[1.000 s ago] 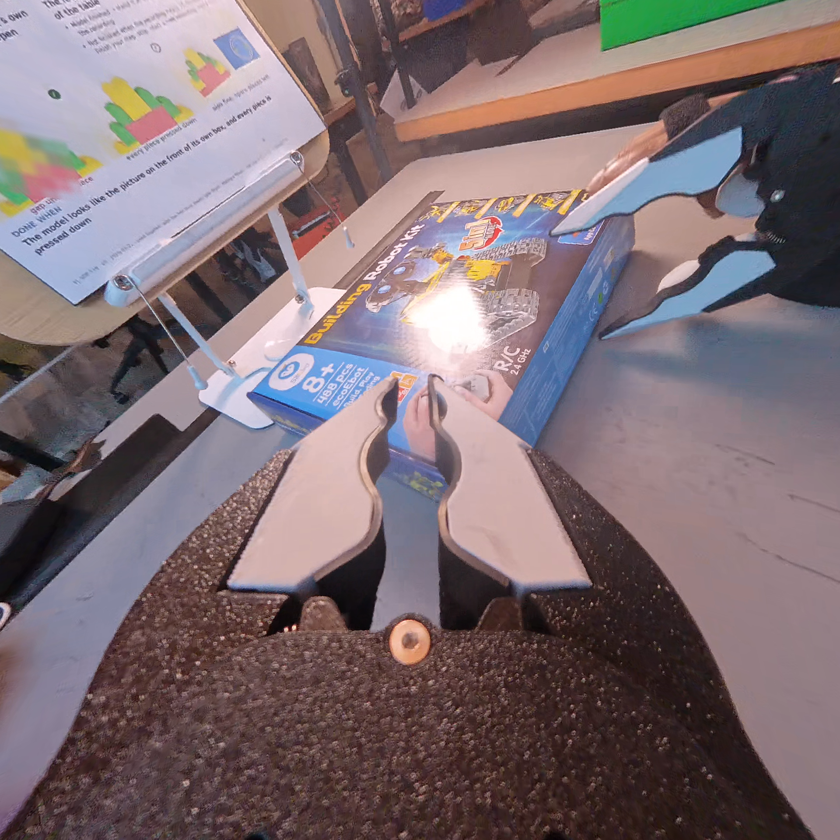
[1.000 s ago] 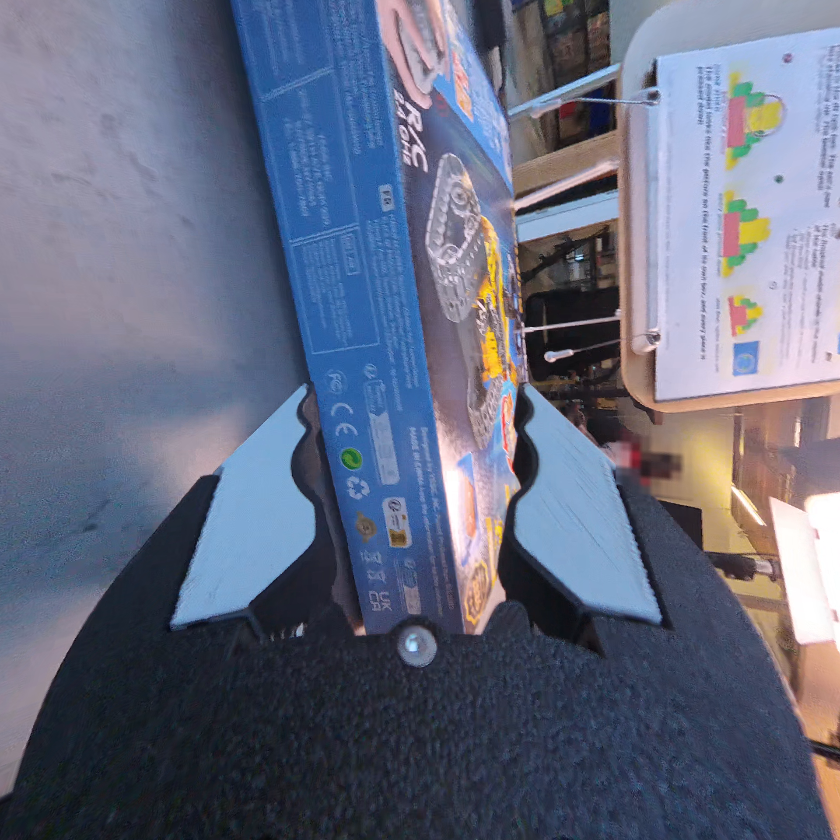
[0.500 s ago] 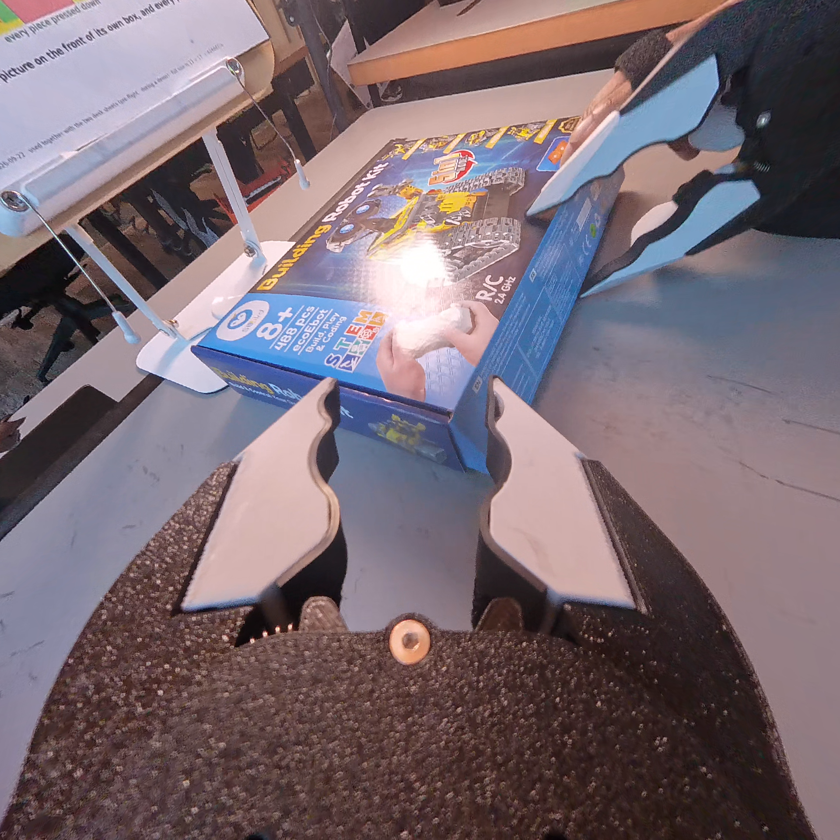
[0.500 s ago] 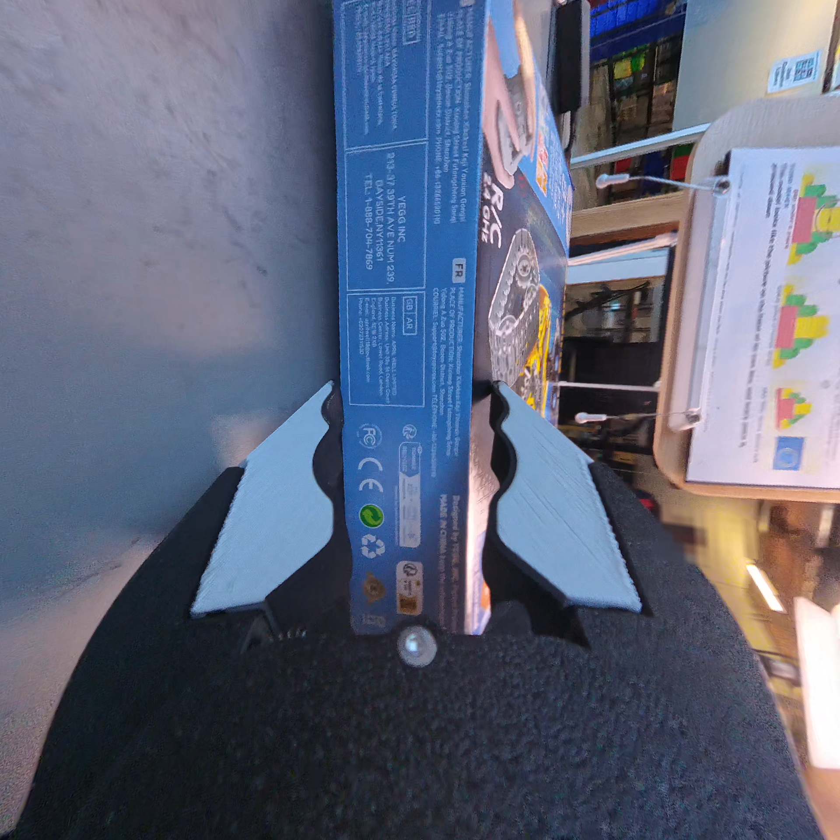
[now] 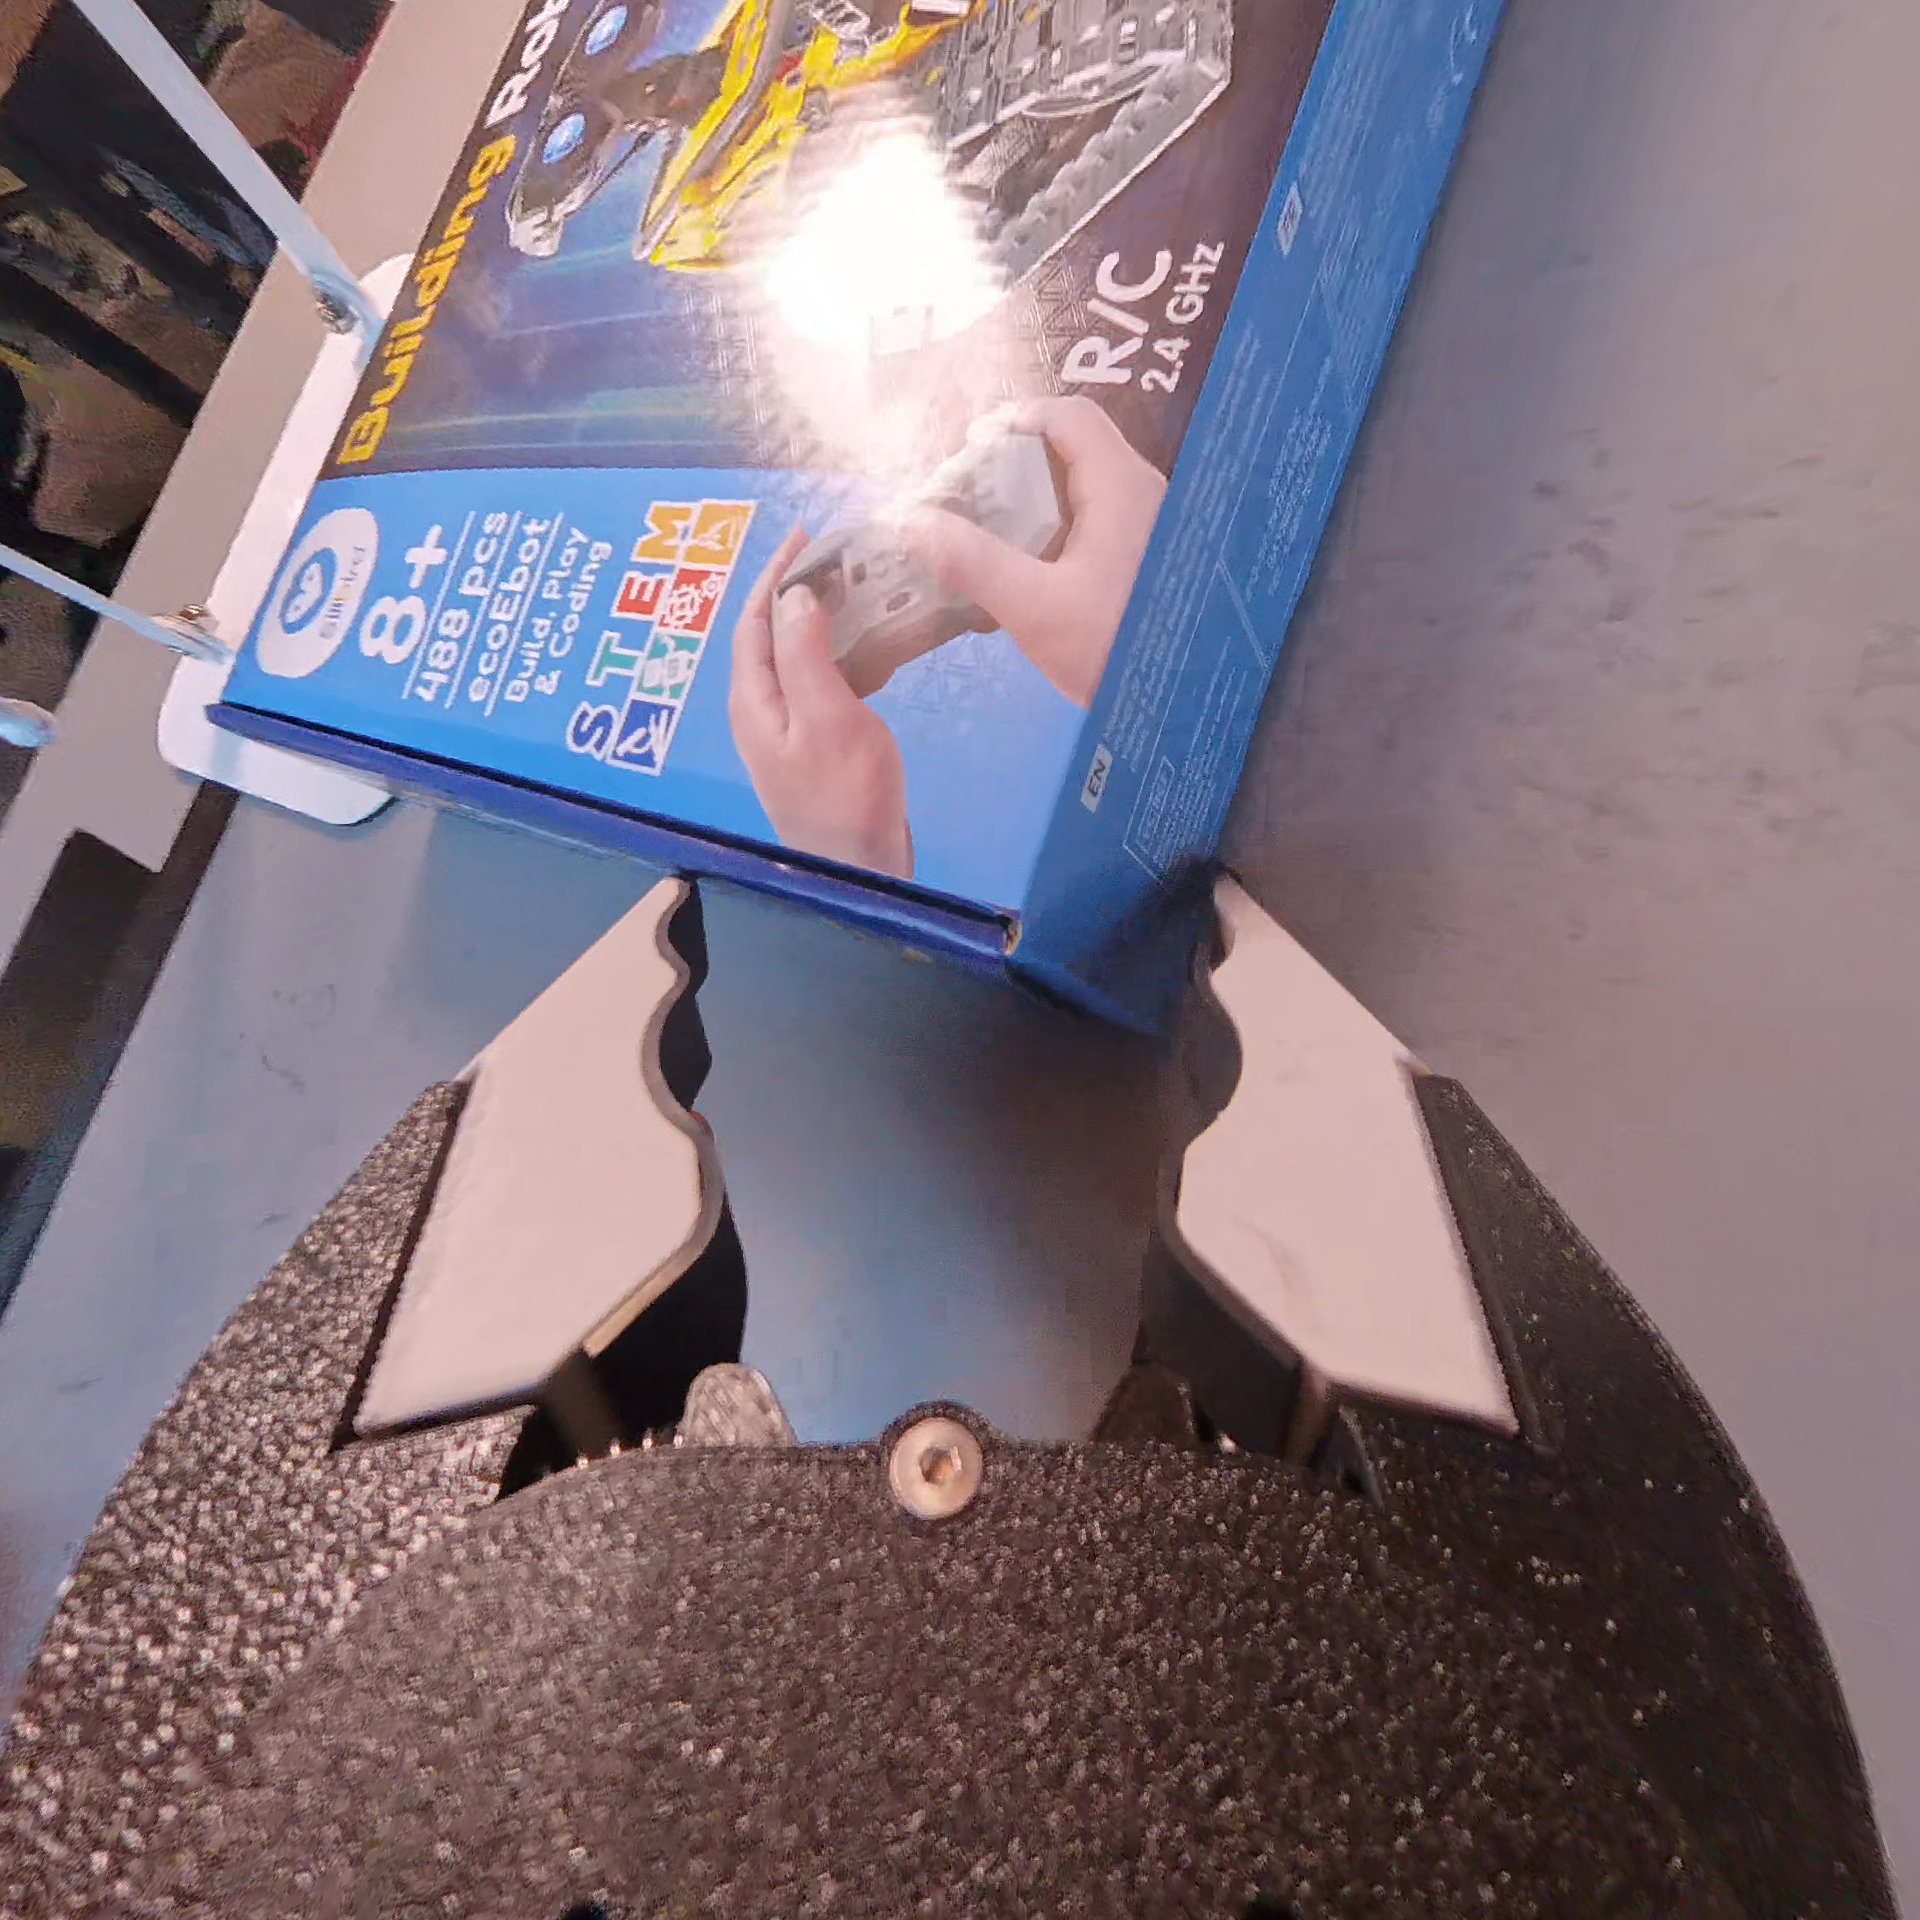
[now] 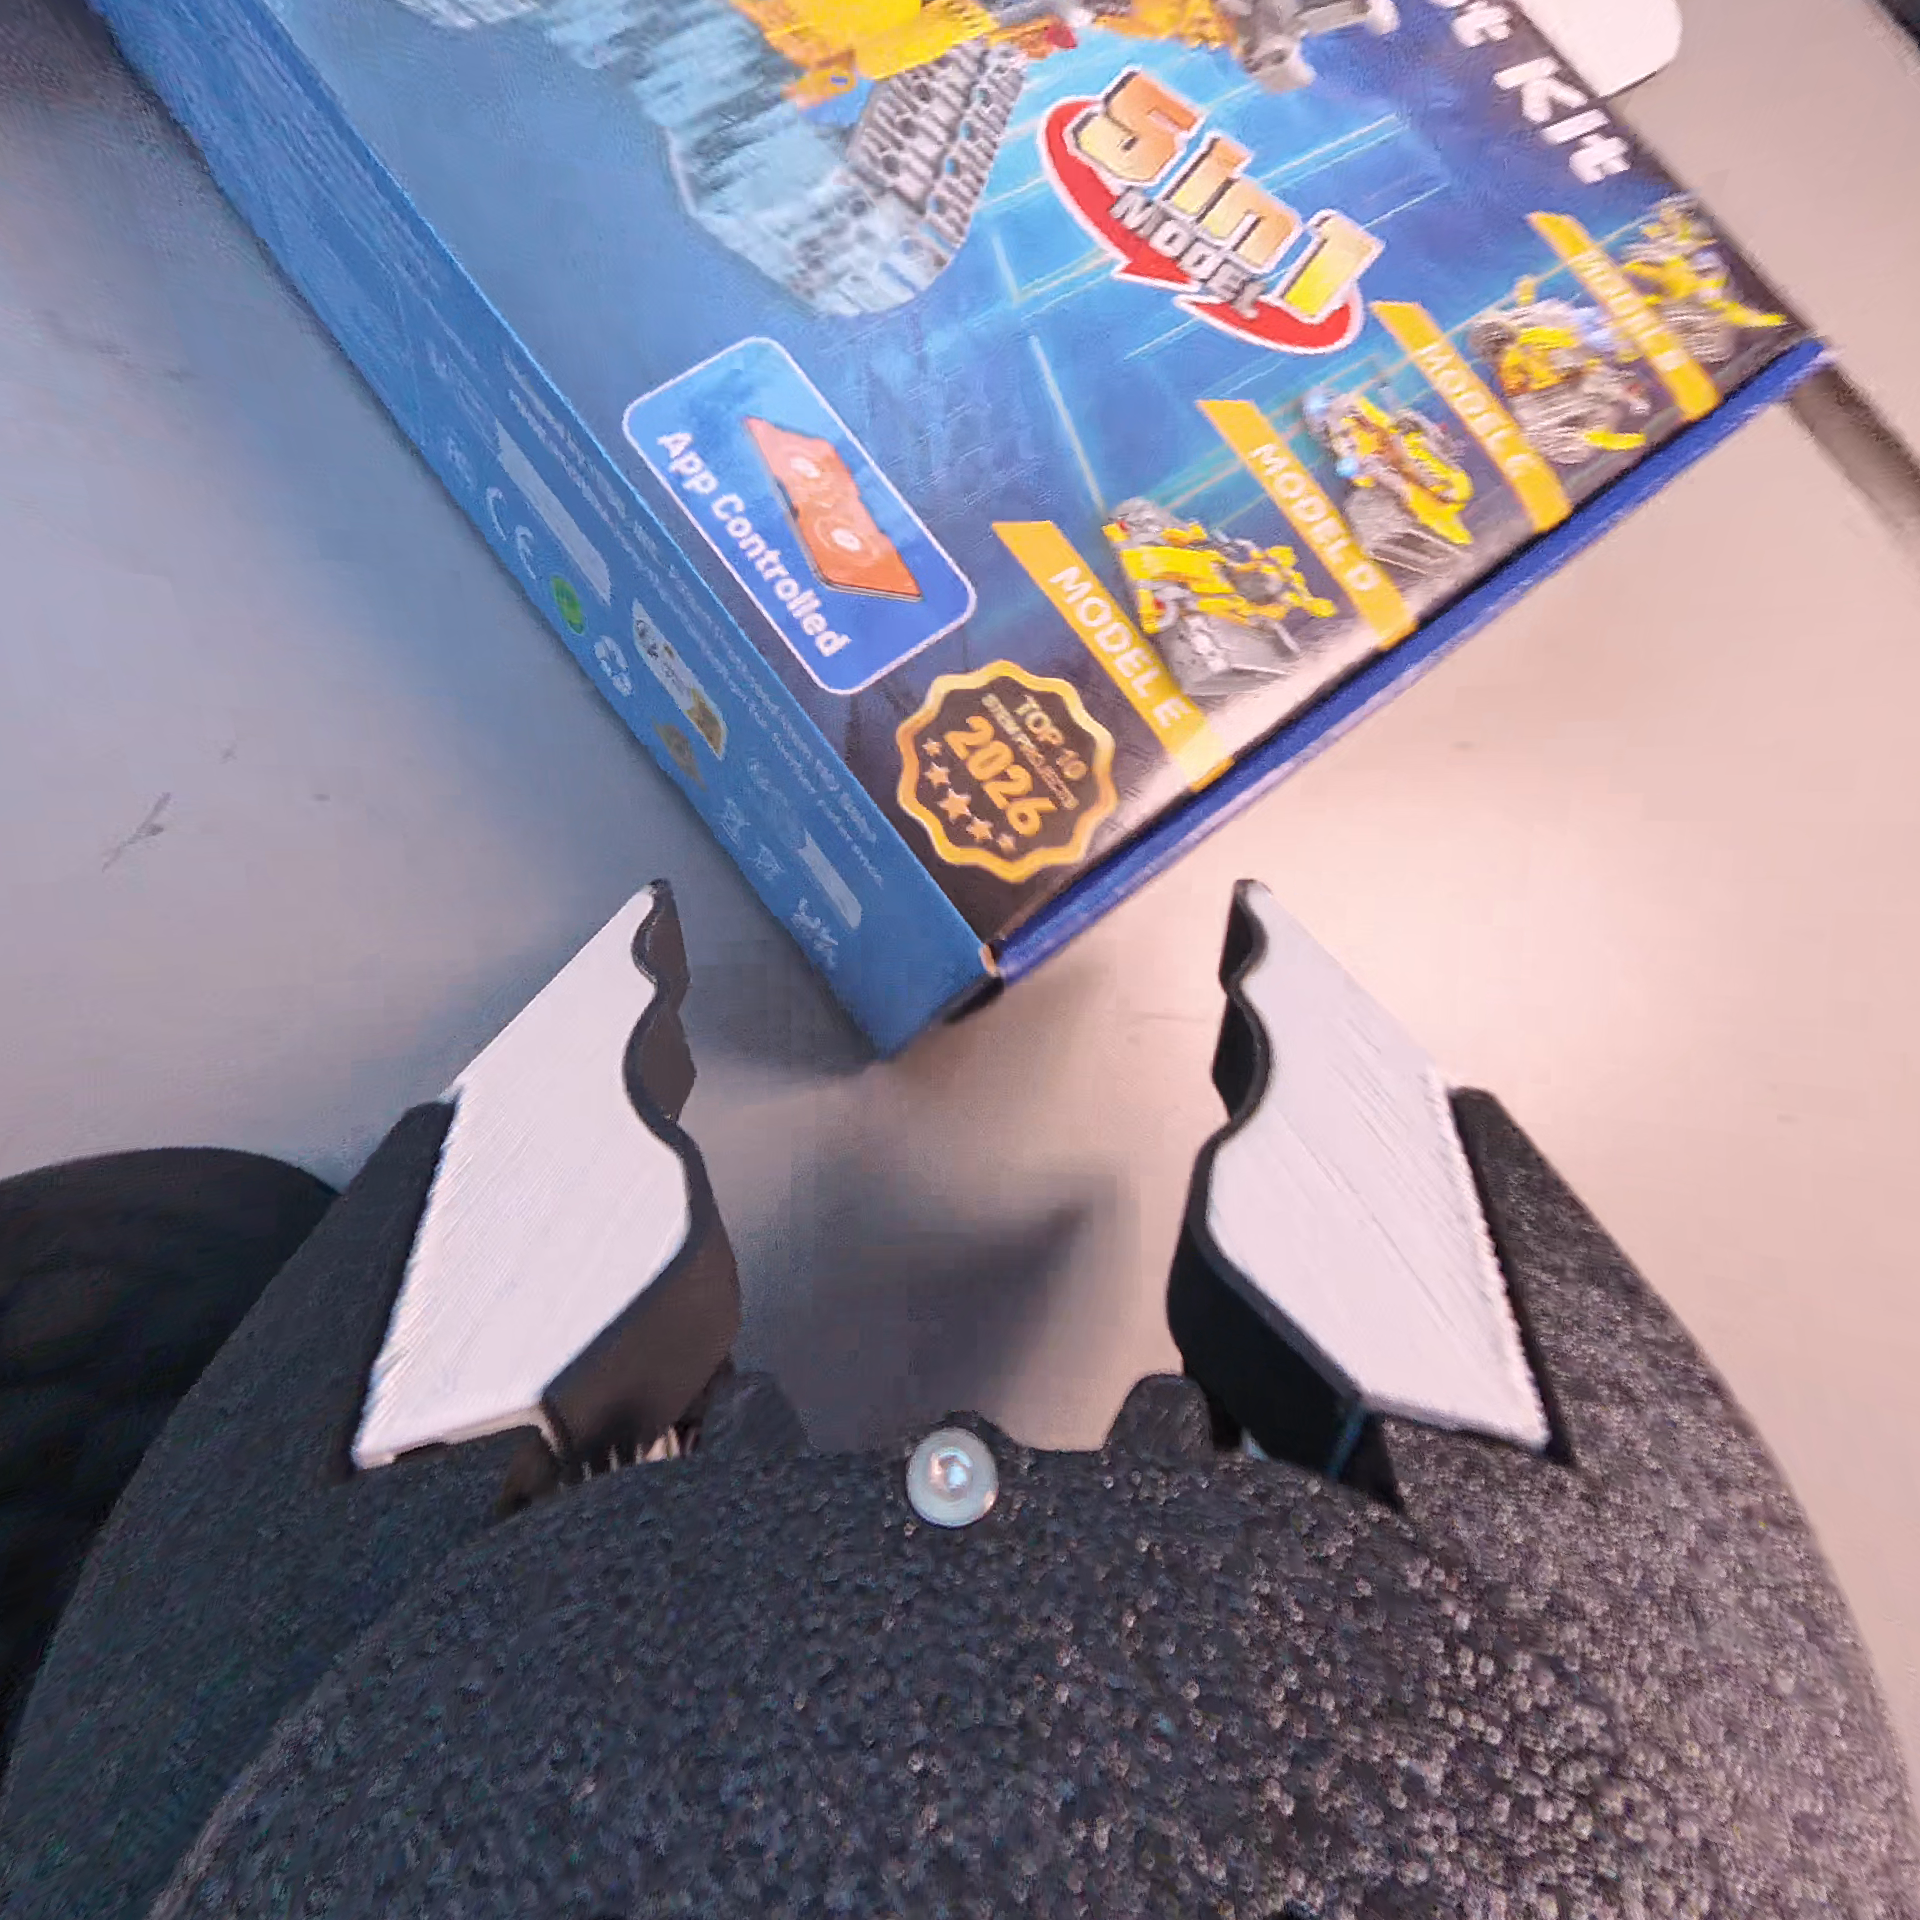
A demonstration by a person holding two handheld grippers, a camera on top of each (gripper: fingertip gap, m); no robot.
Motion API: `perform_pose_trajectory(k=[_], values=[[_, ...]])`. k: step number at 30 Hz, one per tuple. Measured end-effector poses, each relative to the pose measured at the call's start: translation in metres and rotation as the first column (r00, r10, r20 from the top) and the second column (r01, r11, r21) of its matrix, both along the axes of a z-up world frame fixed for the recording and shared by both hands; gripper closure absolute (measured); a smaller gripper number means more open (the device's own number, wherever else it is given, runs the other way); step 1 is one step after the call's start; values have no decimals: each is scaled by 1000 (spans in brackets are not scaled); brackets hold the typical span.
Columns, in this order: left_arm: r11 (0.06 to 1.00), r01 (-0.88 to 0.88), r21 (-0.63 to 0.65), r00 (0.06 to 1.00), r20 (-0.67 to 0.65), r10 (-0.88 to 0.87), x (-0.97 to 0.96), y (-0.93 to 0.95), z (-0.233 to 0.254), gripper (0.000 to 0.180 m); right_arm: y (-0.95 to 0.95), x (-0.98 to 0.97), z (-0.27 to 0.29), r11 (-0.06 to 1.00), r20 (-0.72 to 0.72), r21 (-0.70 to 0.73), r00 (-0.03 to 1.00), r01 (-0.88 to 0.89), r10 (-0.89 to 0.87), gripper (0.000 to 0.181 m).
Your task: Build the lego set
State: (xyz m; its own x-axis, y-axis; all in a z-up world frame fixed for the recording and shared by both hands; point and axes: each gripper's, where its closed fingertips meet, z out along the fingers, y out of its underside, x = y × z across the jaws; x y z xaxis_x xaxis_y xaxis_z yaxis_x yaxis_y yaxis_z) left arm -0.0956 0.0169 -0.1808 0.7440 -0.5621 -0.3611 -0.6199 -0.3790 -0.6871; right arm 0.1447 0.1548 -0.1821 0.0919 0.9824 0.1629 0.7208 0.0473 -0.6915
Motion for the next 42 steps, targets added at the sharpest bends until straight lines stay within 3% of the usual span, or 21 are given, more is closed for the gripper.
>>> perform_pose_trajectory(k=[4, 8, 16, 20, 23, 33, 38, 42], values=[[998, -47, 44, 997, -64, 49, -7, 5, 0, 96, 12, -19, -5, 997, -58, 8, 996, 70, -70, 99], [997, -46, 66, 999, -21, 48, -9, -9, 11, 101, 0, -23, 4, 998, -105, -11, 993, 56, -57, 102], [957, -74, 281, 946, 324, -22, 9, -54, 105, 112, -33, -16, 94, 993, -343, -115, 938, 7, -46, 105], [922, -118, 369, 898, 437, -60, 6, -50, 159, 115, -23, -21, 124, 998, -342, 56, 940, 38, -17, 111], [913, -163, 374, 875, 482, -41, -8, -29, 174, 118, -2, -36, 138, 997, -396, 42, 917, 67, -45, 112], [901, -260, 348, 813, 582, 10, -37, 10, 193, 121, 37, -66, 140, 974, -352, 222, 935, 47, 36, 97], [895, -288, 341, 800, 600, 29, -41, 16, 195, 122, 46, -68, 133, 900, -214, 433, 976, 49, 50, 86], [891, -297, 344, 804, 593, 39, -45, 19, 197, 124, 56, -62, 137, 797, -6, 604, 1000, 9, -7, 82]])
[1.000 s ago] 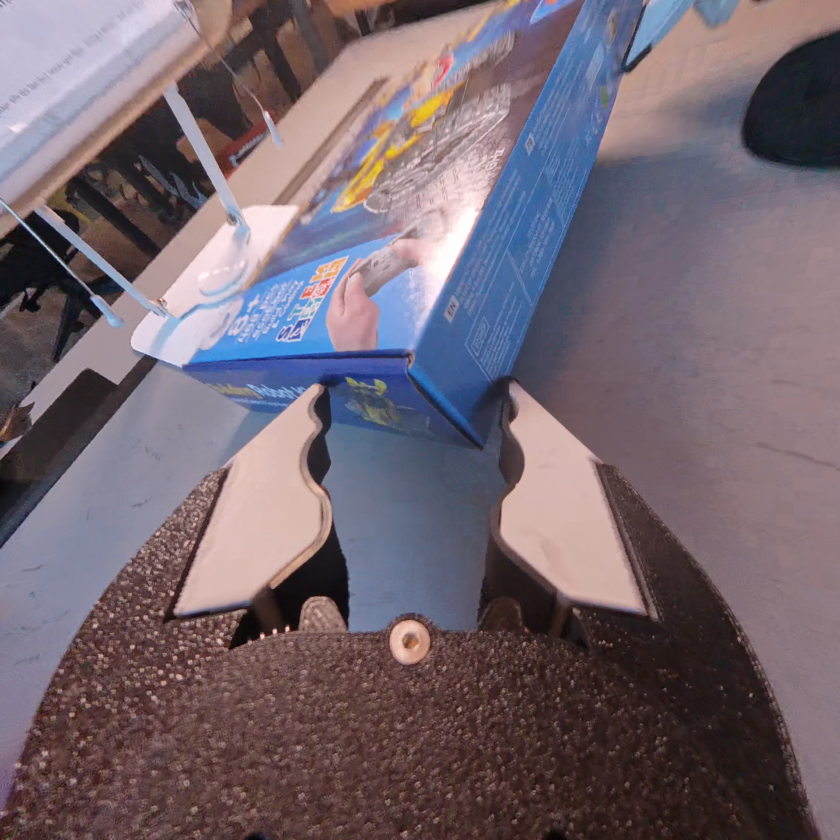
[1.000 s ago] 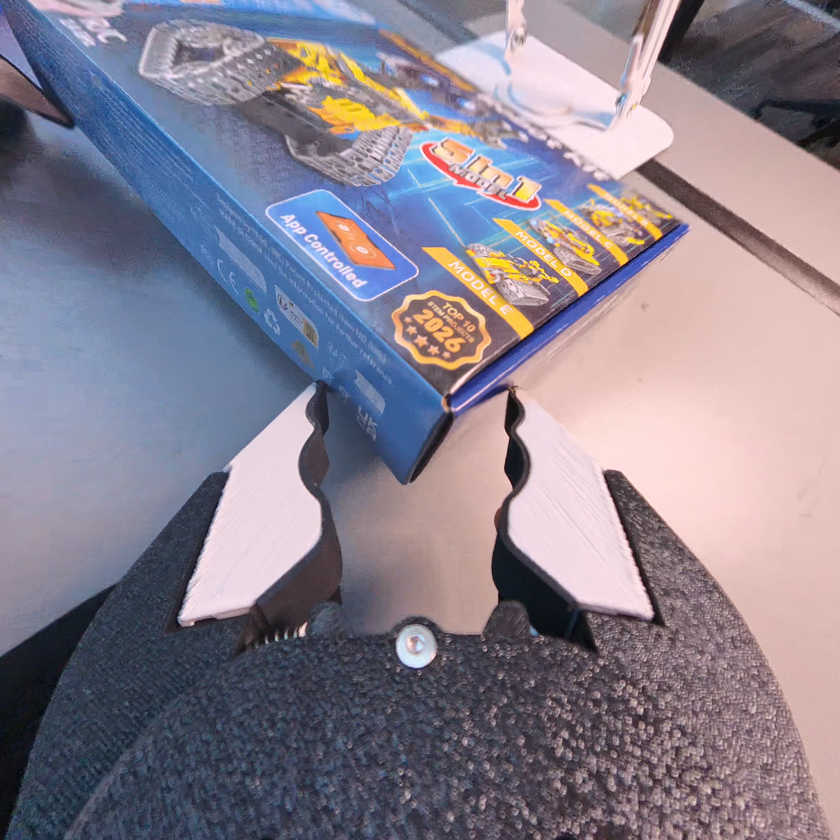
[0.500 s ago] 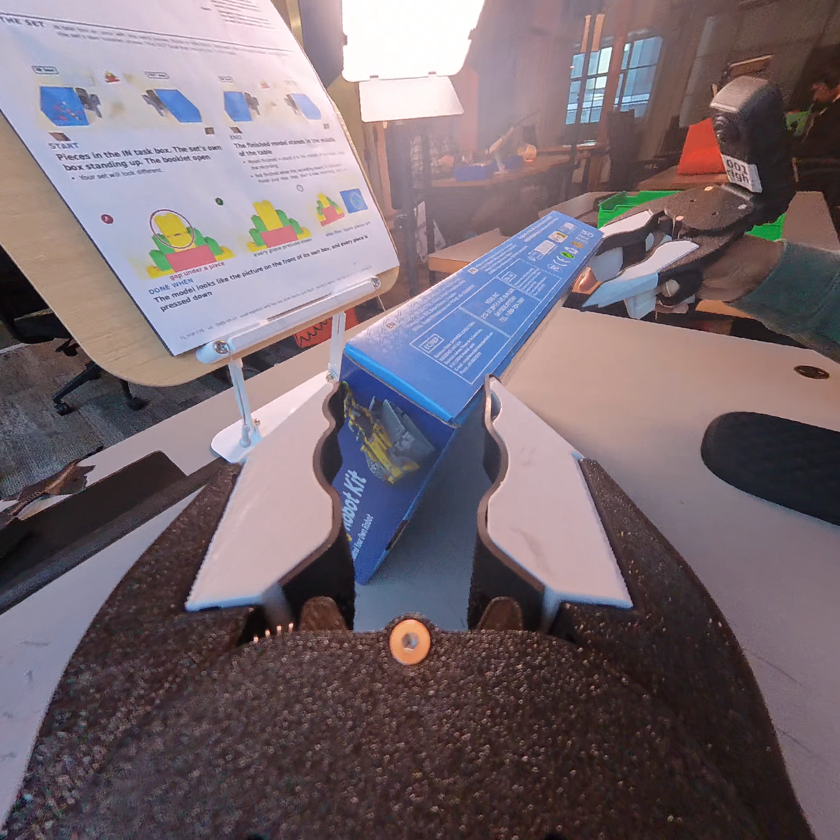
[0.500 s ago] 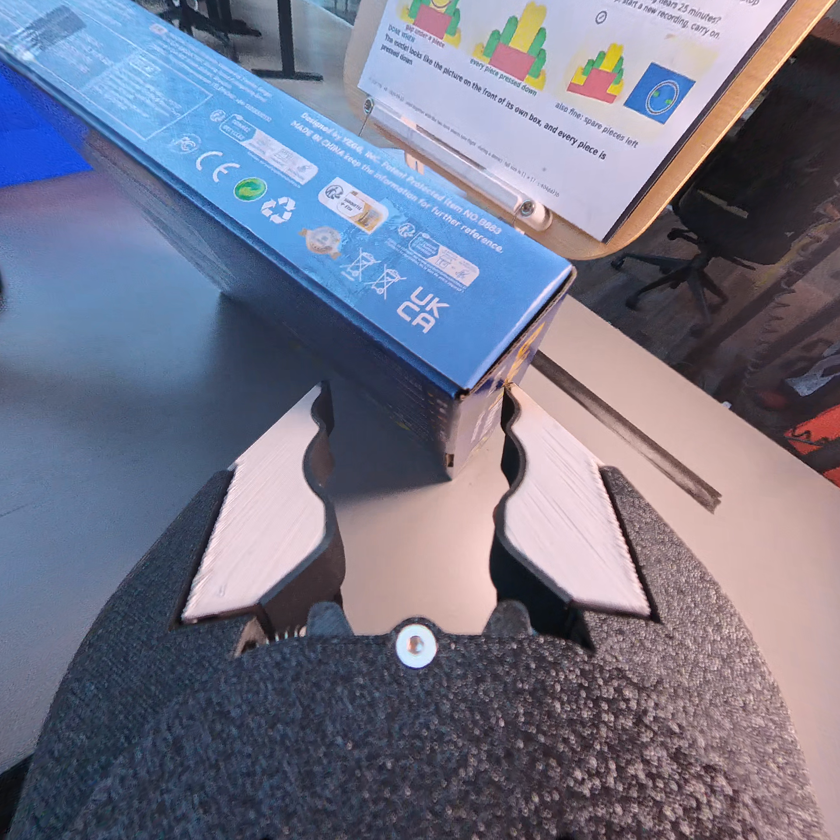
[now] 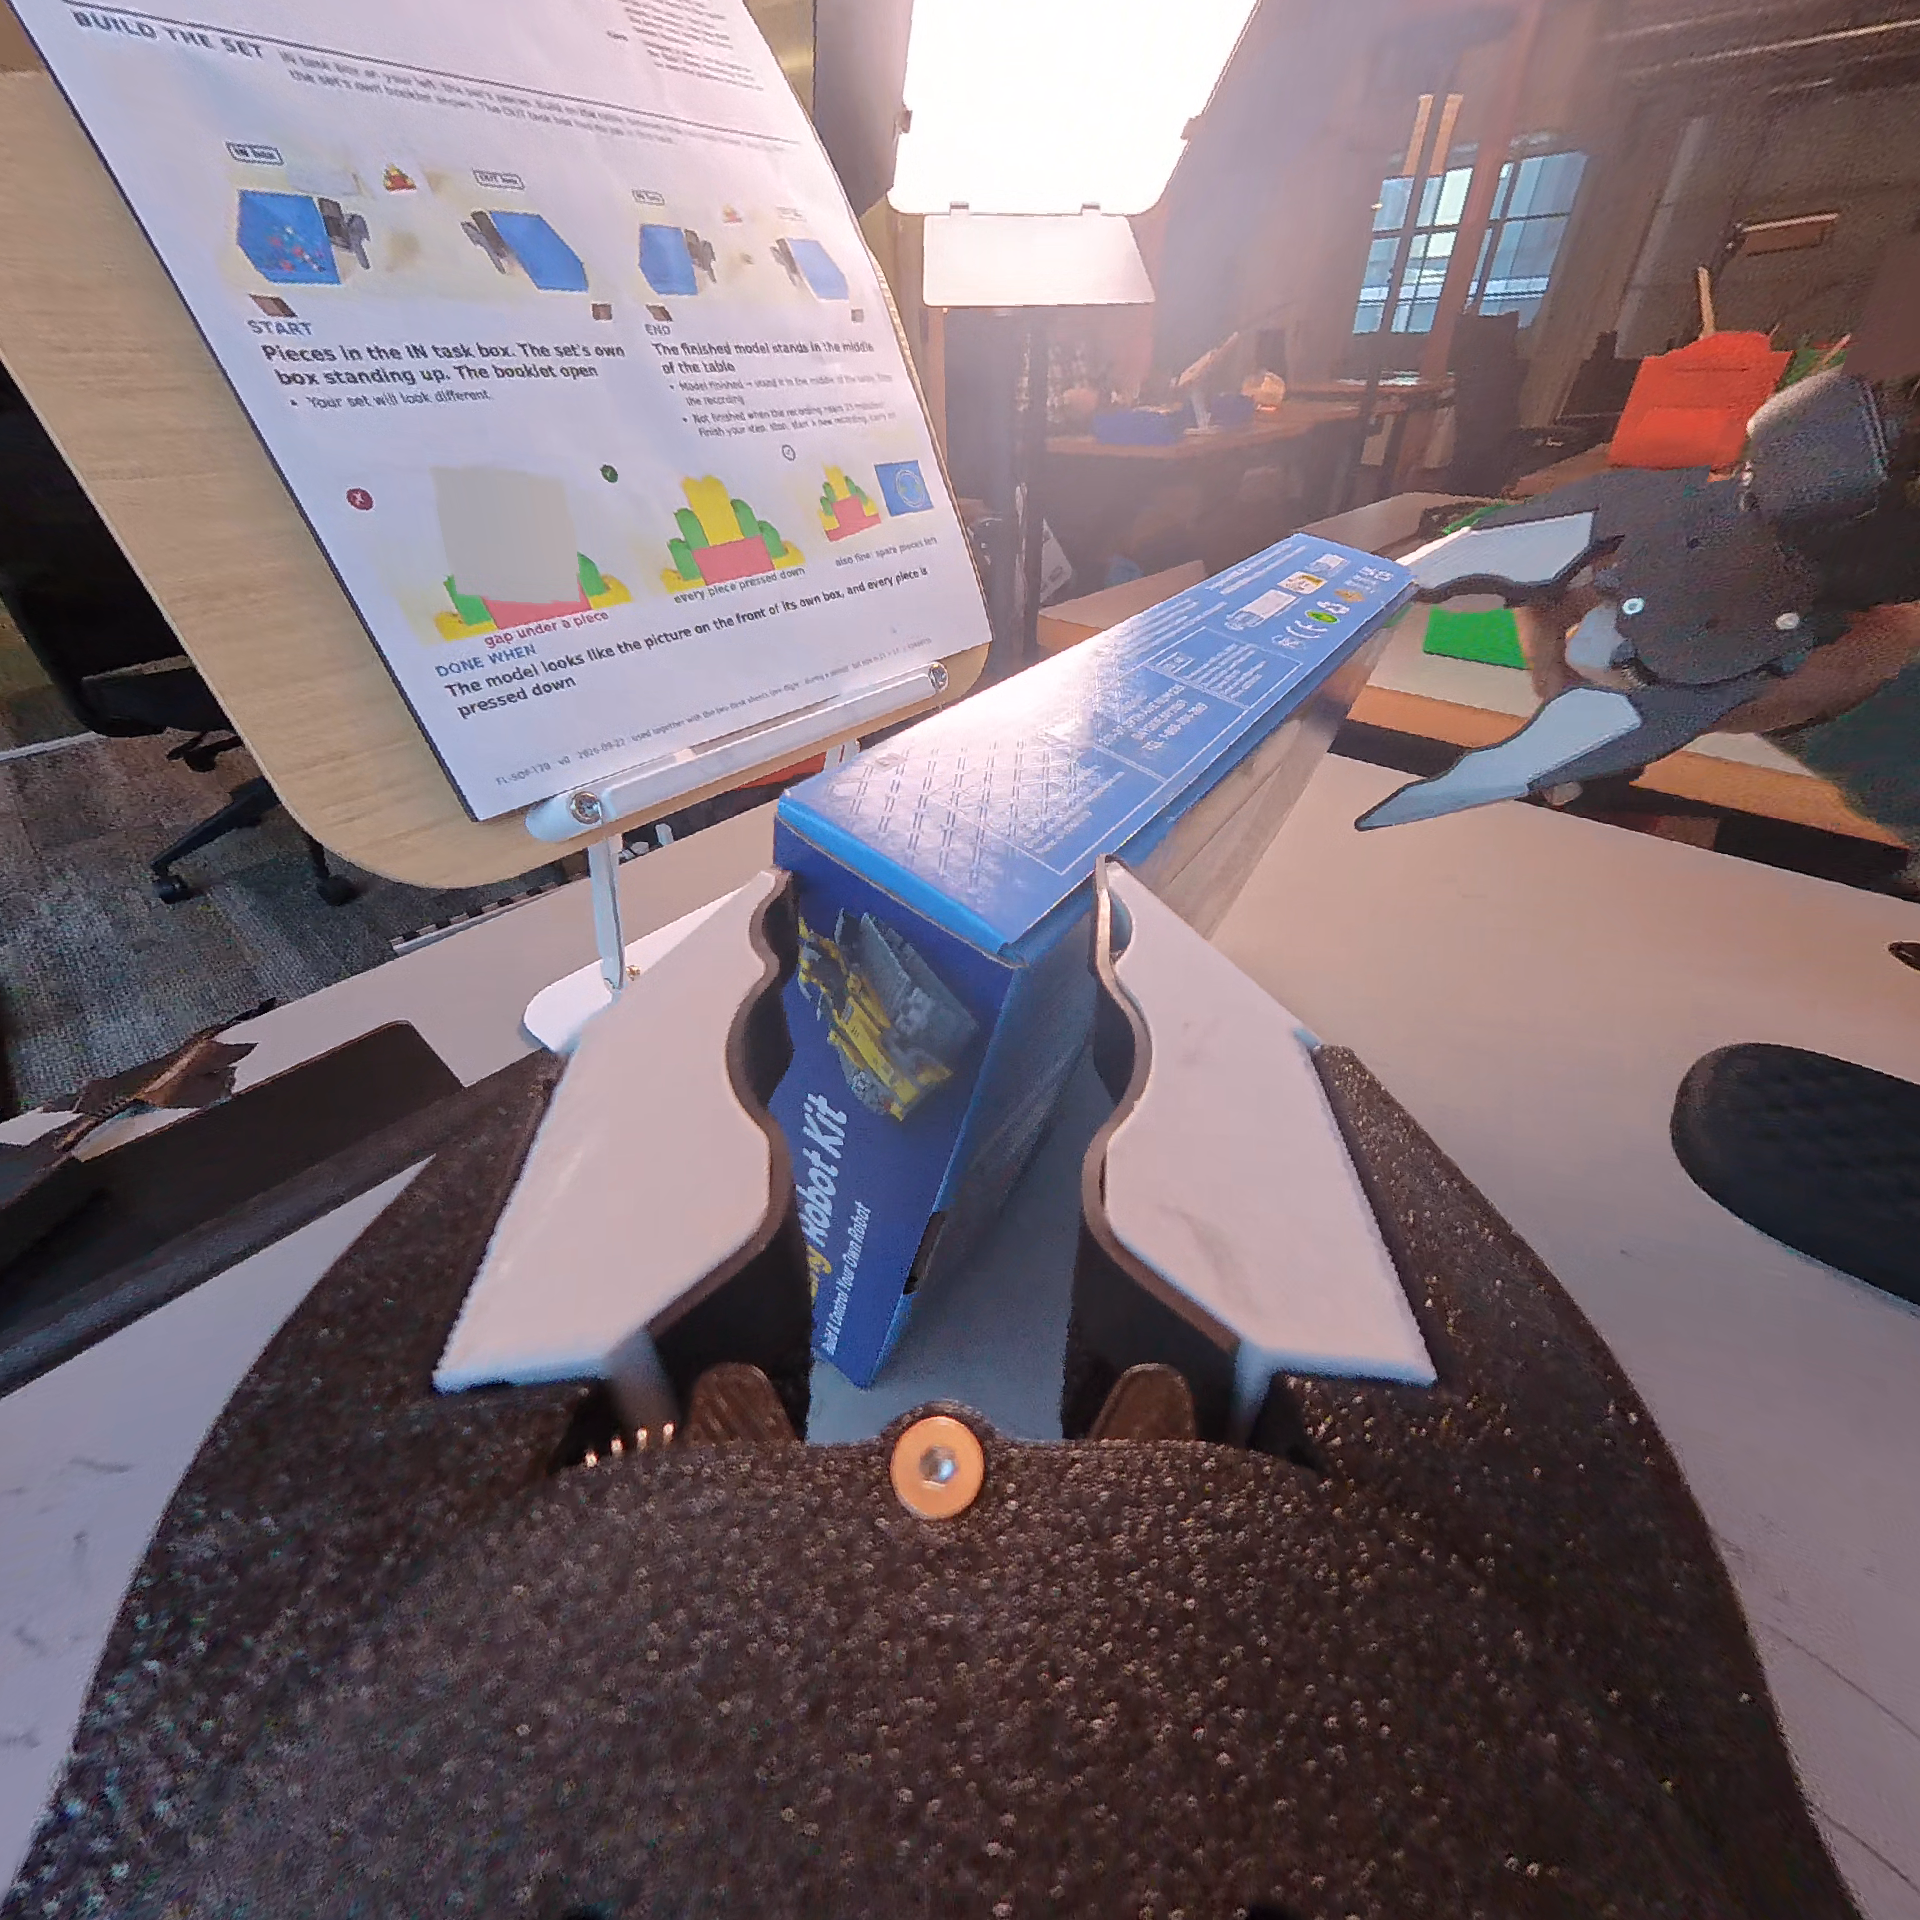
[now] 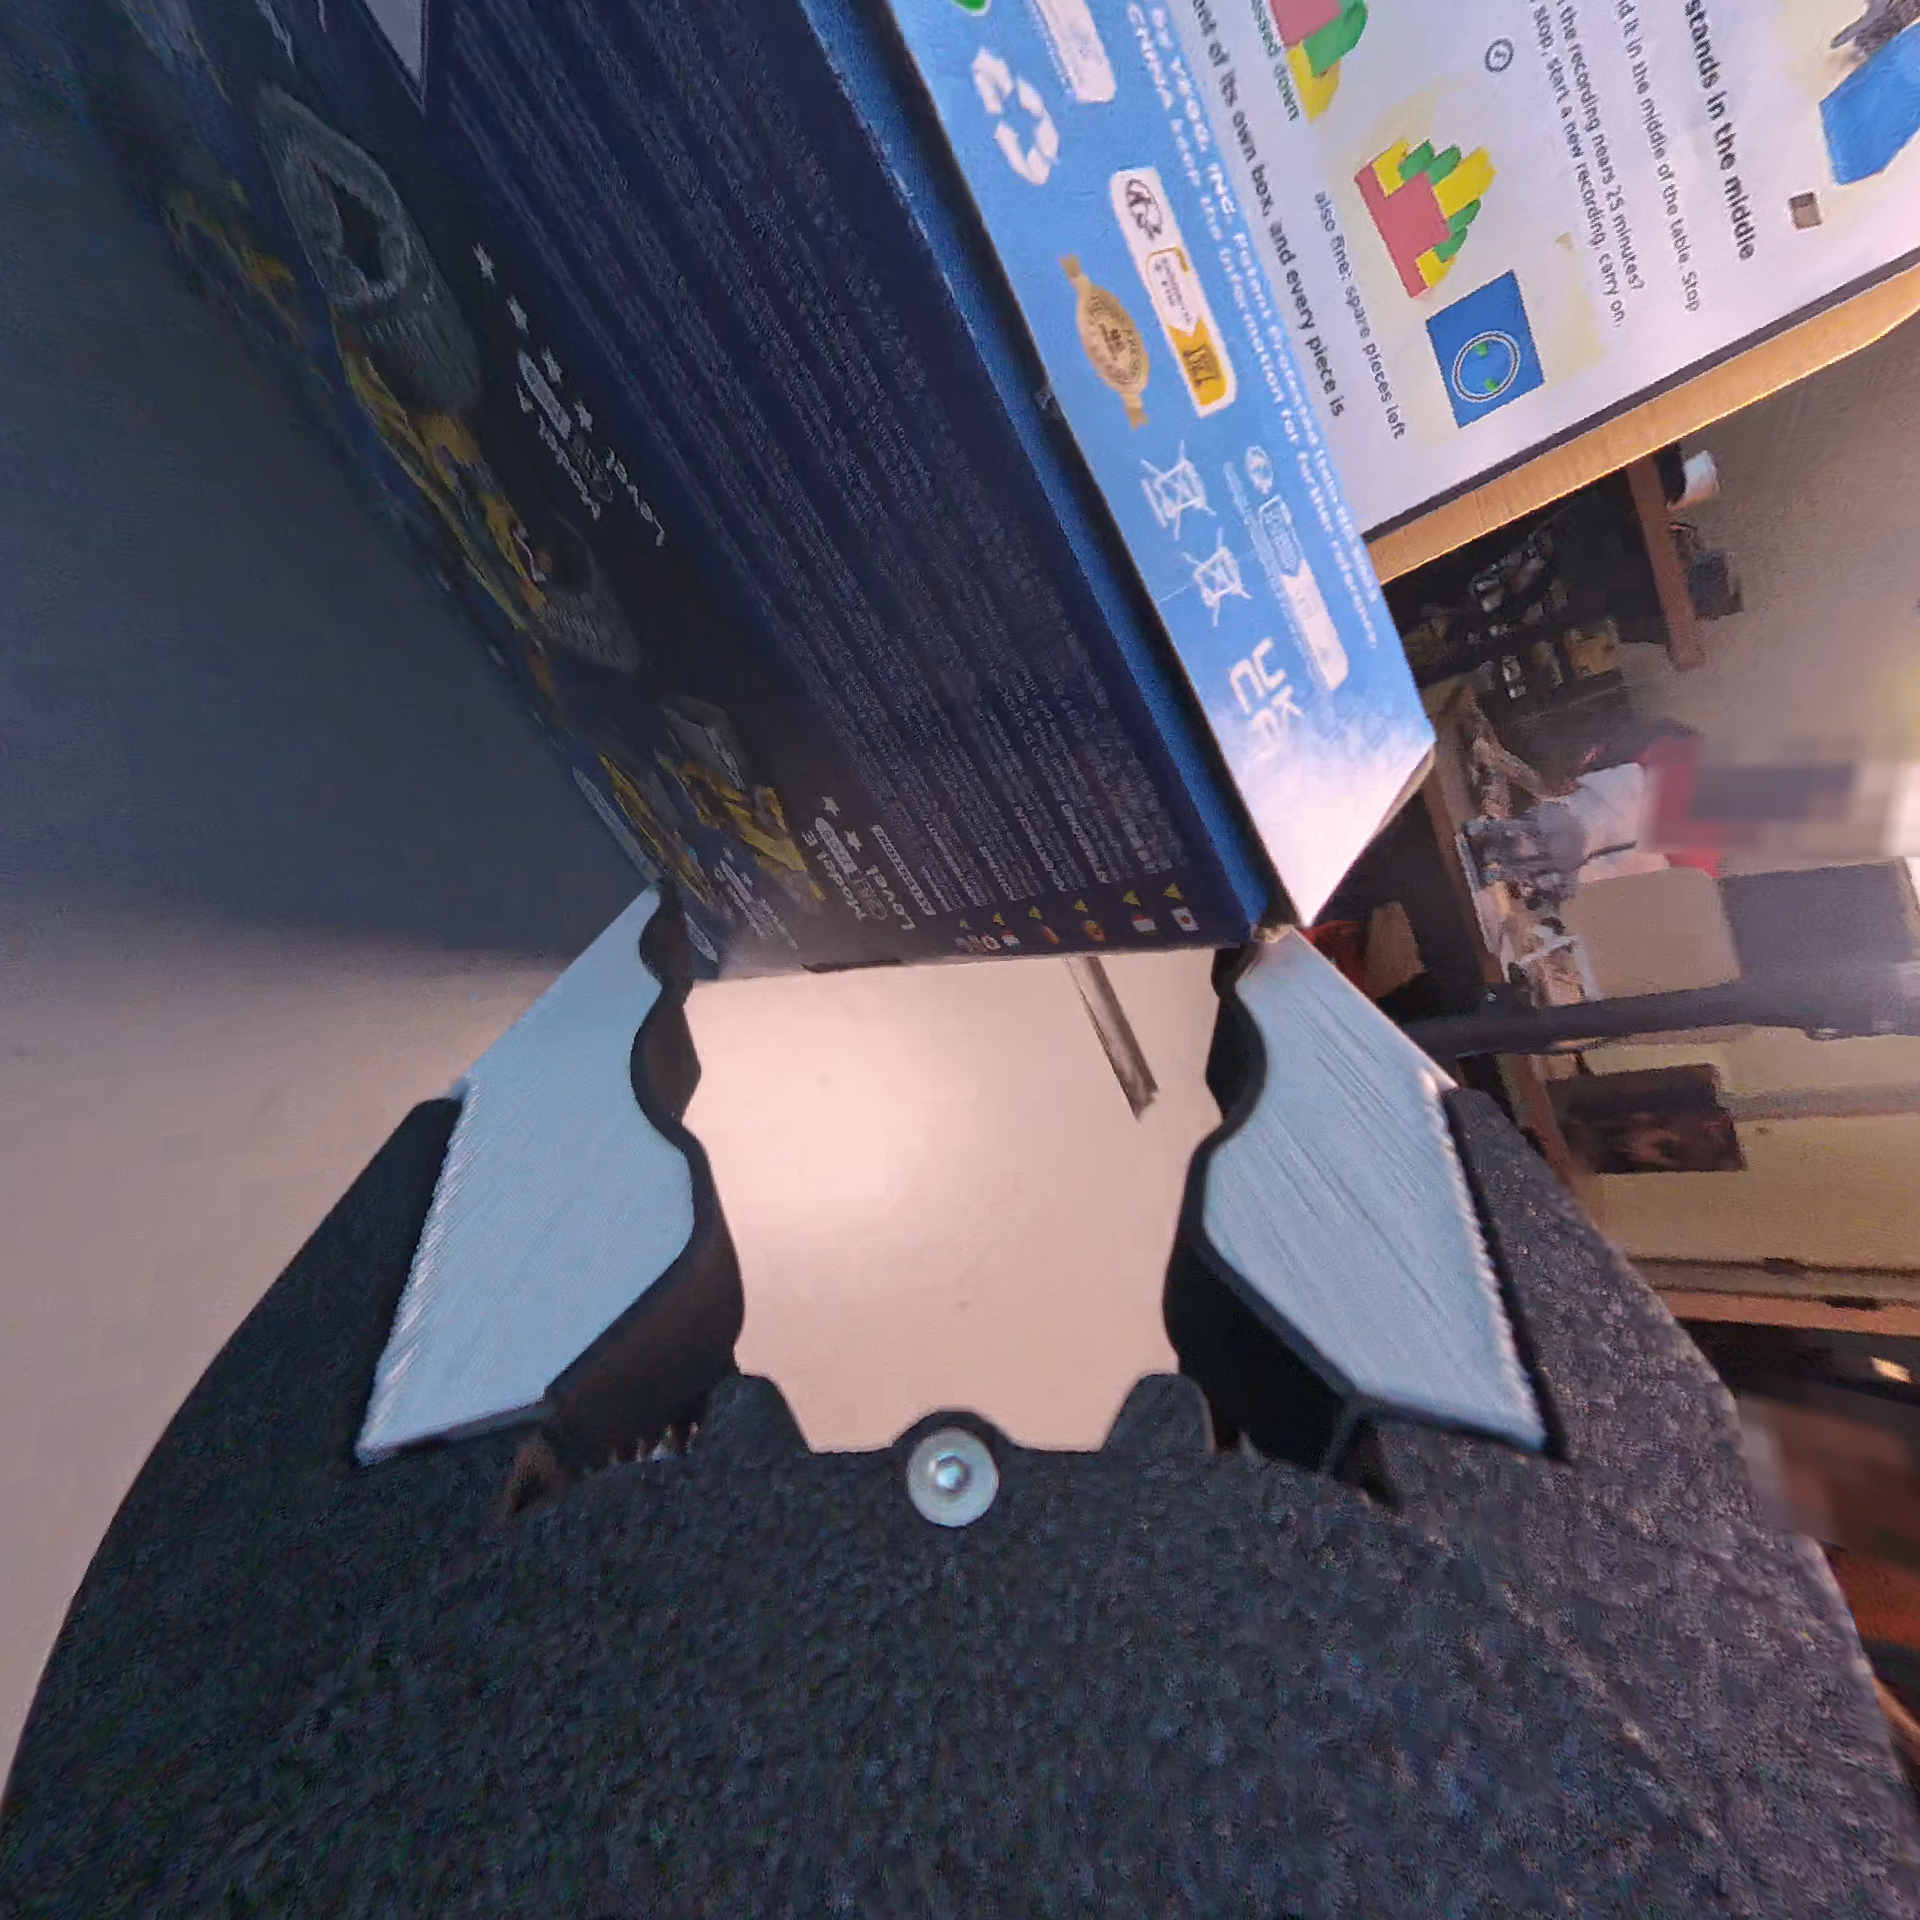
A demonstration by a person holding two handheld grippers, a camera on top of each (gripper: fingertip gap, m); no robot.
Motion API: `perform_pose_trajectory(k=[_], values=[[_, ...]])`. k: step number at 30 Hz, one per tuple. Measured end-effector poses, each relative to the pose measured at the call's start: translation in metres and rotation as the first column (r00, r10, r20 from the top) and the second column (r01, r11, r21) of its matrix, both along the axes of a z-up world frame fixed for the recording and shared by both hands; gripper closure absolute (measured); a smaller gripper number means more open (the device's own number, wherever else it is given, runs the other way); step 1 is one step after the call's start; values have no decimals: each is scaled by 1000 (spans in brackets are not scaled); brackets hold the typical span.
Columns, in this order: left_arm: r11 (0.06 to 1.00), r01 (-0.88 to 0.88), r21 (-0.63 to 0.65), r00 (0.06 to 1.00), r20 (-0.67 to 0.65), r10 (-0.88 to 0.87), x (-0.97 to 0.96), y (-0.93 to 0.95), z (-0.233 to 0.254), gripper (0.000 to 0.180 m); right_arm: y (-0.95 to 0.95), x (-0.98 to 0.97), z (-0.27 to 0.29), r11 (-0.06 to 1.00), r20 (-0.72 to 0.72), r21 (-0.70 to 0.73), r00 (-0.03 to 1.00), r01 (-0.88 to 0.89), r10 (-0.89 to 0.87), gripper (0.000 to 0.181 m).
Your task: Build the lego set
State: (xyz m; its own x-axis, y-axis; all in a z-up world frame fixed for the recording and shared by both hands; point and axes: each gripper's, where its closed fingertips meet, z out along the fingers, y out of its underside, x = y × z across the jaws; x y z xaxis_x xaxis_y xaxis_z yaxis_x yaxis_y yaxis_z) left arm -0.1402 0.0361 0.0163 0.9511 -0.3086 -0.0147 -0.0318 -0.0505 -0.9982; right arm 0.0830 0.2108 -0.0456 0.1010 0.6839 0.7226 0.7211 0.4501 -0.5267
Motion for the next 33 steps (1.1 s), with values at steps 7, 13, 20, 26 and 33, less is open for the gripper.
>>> perform_pose_trajectory(k=[7, 13, 20, 26, 33], values=[[999, -31, 23, 999, -5, 32, -5, 3, 2, 128, -19, 1, 49, 994, 48, 107, 999, -13, 8, 94], [998, -41, 42, 999, 8, 41, -6, 5, 3, 128, -39, -56, 70, 966, 126, 180, 978, -186, 165, 99], [996, -30, 86, 999, -30, 33, 1, -3, 0, 123, -61, -109, 36, 935, 401, 24, 860, -354, 315, 96], [996, 53, 78, 980, -194, -37, 4, -10, -25, 71, -80, -105, 37, 909, 380, -103, 829, -403, 411, 109], [994, 101, 51, 924, -374, -75, 25, 12, -59, 92, -108, -85, 37, 875, 346, -223, 804, -430, 484, 116]])
